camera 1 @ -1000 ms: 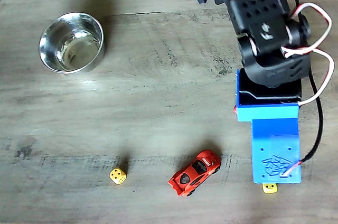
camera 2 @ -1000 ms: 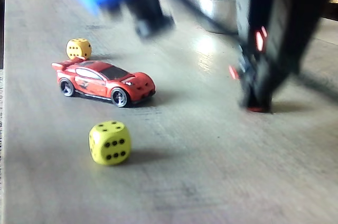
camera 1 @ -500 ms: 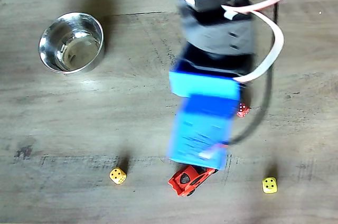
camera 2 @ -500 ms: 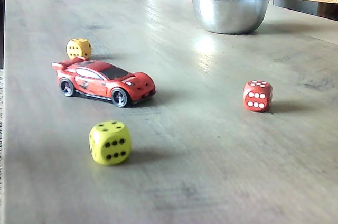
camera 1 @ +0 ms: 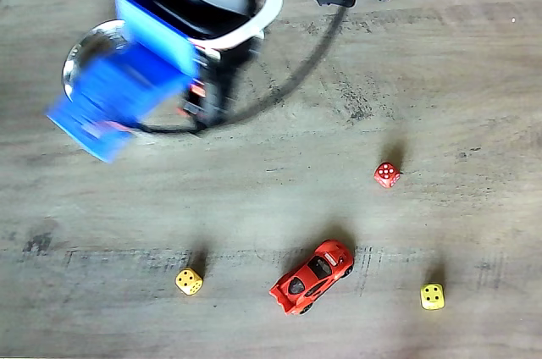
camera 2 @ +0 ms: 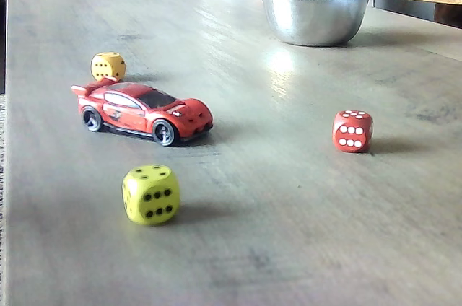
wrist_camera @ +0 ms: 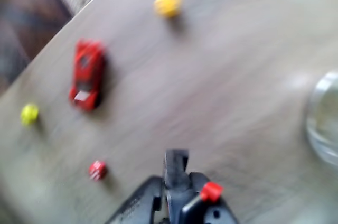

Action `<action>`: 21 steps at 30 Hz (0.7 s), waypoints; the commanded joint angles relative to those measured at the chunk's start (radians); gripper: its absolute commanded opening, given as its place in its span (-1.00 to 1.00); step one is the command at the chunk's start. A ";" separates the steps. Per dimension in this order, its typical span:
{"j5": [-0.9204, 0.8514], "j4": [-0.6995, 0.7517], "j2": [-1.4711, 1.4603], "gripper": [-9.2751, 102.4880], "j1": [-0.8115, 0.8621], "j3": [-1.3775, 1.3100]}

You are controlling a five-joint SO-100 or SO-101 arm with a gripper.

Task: Pick up the lego figure and place in bowl

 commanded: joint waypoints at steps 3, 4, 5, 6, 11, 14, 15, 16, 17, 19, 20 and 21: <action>-0.043 0.002 0.029 -0.84 0.178 -0.006; -0.061 0.002 0.025 -0.84 0.210 -0.006; -0.078 0.002 0.023 -0.84 0.241 -0.006; -0.095 0.002 0.021 -0.84 0.270 -0.005; -0.169 0.002 0.020 -0.84 0.397 -0.002; -0.201 -0.003 0.020 -0.84 0.456 0.044; -0.210 -0.008 0.020 -0.84 0.472 0.069; -0.218 -0.009 0.020 -0.84 0.491 0.097; -0.224 -0.011 0.020 -0.84 0.506 0.123; -0.233 -0.012 0.020 -0.84 0.538 0.164; -0.236 -0.012 0.020 -0.84 0.551 0.178; -0.238 -0.012 0.020 -0.84 0.560 0.187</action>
